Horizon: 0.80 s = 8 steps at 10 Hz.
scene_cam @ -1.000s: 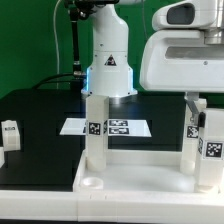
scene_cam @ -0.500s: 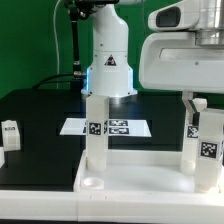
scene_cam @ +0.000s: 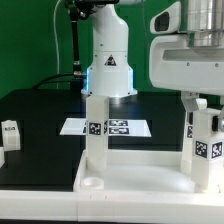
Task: Assemble desk
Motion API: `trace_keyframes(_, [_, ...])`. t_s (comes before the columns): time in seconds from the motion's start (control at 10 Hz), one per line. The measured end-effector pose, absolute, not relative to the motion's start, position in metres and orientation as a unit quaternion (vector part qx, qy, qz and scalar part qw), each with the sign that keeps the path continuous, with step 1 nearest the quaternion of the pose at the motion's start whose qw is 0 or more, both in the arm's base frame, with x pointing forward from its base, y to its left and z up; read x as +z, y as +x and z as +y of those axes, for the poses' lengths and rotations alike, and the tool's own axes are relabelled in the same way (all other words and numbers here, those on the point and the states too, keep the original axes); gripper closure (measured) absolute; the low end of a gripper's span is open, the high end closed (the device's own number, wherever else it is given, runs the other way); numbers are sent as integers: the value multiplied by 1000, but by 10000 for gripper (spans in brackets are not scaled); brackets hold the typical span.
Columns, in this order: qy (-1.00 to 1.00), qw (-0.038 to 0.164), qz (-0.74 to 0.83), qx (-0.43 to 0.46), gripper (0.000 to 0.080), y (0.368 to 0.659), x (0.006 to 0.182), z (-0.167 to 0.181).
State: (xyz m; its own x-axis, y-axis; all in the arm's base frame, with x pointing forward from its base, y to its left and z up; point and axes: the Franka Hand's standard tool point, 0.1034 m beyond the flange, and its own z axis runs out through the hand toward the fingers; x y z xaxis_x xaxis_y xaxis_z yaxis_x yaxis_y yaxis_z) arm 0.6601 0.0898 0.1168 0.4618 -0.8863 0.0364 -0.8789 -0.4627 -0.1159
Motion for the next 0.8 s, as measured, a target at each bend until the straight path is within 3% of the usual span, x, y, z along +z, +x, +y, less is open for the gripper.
trace_keyframes(0.4, [-745, 49, 665, -29, 509, 659, 116, 88])
trace_keyframes(0.7, [-751, 47, 659, -28, 502, 659, 115, 88])
trace_keyframes(0.8, [-766, 42, 641, -26, 322, 657, 114, 88])
